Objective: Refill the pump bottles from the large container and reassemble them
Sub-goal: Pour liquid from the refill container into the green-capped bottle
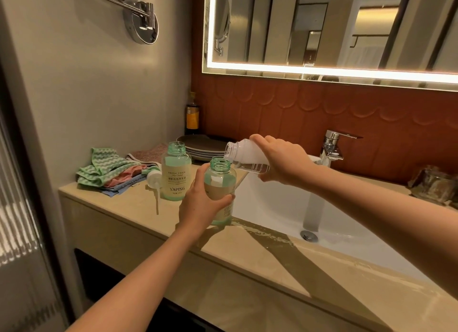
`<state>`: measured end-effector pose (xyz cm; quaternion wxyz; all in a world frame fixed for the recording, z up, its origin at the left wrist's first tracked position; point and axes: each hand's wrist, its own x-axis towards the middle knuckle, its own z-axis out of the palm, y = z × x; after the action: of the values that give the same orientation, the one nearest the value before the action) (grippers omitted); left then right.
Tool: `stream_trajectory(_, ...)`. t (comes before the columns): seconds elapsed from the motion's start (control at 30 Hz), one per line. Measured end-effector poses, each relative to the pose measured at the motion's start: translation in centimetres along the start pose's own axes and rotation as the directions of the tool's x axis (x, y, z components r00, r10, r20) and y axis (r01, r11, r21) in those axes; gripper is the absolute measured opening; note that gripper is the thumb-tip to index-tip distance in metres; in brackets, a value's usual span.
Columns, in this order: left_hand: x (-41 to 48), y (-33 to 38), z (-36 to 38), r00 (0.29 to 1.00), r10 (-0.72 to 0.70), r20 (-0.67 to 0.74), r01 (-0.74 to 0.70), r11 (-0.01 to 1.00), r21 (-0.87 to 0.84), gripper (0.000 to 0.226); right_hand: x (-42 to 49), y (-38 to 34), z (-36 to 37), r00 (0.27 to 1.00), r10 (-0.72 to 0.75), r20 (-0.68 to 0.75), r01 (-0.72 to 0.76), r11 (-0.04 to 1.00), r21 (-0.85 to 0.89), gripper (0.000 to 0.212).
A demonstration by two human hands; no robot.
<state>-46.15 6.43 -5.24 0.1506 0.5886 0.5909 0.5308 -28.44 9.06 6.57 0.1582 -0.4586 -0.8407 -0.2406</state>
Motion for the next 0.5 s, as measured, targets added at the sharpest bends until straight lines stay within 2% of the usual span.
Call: stream_trajectory(0.5, 0.04, 0.02, 0.05, 1.000, 0.002, -0.005, -0.002, 1.000, 0.015, 0.086, 0.13, 0.05, -0.12, 1.000, -0.011, 0.003, 0.011, 1.000, -0.019, 0.082)
